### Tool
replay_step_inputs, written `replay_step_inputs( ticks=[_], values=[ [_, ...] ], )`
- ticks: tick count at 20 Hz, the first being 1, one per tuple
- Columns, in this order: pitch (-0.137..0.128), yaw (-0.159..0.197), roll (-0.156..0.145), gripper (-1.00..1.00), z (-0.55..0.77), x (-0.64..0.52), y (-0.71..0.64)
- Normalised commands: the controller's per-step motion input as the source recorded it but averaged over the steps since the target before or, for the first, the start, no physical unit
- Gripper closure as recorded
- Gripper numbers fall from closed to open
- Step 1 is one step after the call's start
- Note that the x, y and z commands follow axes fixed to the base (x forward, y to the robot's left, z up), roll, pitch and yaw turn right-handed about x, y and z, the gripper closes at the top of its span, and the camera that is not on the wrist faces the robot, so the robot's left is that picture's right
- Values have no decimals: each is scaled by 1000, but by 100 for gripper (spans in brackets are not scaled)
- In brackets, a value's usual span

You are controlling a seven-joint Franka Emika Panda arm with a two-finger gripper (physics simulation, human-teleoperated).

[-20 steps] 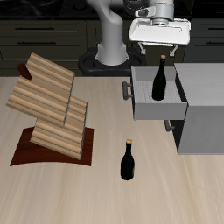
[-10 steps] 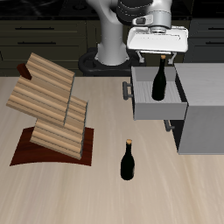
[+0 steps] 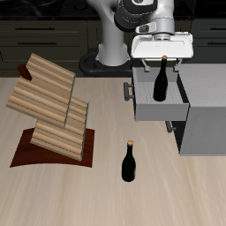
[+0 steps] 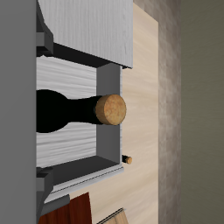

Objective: Place the wine bottle from the drawer onto the top layer of the wine rack and close the drawer

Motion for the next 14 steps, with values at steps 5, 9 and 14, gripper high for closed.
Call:
replay_step_inputs(
  ticks=[5,9,14],
  values=[
    [22,4,19,-100,-65,146,91],
    [-32,16,11,-100,-7,69,3],
    [2,-4,-7,-100,52,136,-60]
  ],
)
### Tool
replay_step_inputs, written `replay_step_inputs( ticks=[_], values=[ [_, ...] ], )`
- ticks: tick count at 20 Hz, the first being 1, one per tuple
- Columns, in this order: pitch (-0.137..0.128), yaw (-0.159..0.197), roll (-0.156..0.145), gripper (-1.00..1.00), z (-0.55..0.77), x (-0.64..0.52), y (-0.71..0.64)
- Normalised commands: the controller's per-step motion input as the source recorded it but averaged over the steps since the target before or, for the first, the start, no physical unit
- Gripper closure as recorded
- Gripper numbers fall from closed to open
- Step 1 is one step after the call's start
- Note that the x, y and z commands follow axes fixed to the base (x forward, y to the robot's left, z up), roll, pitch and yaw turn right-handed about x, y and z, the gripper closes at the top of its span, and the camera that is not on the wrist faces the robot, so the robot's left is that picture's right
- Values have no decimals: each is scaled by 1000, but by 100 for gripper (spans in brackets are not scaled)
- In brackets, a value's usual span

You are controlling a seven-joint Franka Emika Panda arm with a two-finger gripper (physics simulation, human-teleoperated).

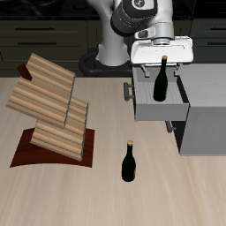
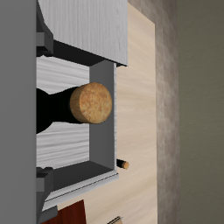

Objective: Place the wine bottle from the drawer onto the top layer of the wine rack and close the drawer

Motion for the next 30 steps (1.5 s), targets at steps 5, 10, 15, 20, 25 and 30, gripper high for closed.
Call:
replay_step_inputs(
  ticks=[5,10,15,20,25,30],
  values=[
    [-26,45,-6,-100,25,250,-95],
    [7,42,16,100,-103,194,-13],
    [4,-9,13,100,-22,-99,17],
    [15,-10,30,100,21,-45,19],
    [-8,13,11,100,50,-12,-52],
    [-40,-37,11,100,370,-184,-64]
  ],
)
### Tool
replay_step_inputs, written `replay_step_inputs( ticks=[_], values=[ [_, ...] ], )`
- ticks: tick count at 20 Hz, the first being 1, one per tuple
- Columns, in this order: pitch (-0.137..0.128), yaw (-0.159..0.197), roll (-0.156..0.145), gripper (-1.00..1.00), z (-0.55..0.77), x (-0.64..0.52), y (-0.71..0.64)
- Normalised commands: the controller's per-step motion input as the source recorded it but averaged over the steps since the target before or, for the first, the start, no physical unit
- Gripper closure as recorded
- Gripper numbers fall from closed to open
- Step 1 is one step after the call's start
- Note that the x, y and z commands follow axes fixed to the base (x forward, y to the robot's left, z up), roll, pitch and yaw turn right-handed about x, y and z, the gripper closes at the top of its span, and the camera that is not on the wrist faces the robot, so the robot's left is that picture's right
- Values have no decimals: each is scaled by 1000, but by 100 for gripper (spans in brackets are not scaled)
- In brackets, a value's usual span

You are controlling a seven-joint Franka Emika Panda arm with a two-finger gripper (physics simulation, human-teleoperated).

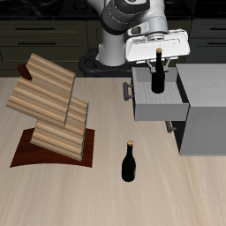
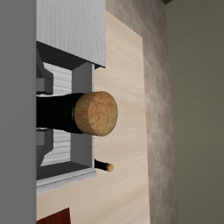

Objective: Place the wine bottle from the drawer onto the top layer of the wine rack and close the drawer

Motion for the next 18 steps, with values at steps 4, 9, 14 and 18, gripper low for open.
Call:
replay_step_inputs(
  ticks=[4,9,14,18],
  values=[
    [-89,-39,-15,100,515,-262,-126],
    [-38,-77,-2,100,426,-217,-145],
    [-15,-122,-32,100,223,-84,-150],
    [29,-191,-1,100,79,-135,-176]
  ],
)
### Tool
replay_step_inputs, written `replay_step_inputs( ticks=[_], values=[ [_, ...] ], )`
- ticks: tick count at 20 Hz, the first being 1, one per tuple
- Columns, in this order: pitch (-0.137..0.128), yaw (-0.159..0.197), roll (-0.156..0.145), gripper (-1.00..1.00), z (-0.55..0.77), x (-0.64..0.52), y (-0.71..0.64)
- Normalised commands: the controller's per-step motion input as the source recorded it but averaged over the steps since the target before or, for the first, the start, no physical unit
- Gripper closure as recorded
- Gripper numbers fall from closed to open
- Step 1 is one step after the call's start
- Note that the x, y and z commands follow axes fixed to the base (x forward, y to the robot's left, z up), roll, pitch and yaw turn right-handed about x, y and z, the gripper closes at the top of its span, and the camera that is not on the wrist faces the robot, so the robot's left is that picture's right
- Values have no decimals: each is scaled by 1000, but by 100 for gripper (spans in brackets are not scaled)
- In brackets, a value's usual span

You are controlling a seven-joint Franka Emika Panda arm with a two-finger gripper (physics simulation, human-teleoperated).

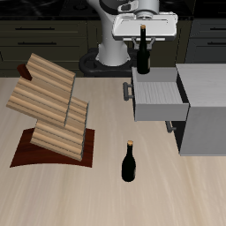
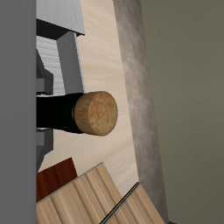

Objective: Place the wine bottle from the drawer onto the top layer of the wine rack and close the drawer

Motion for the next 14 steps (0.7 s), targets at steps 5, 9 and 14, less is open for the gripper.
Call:
replay_step_inputs(
  ticks=[5,9,14],
  values=[
    [29,-226,25,100,70,-176,-48],
    [11,-228,31,100,52,-232,-5],
    [41,-203,19,100,-5,-19,14]
  ],
)
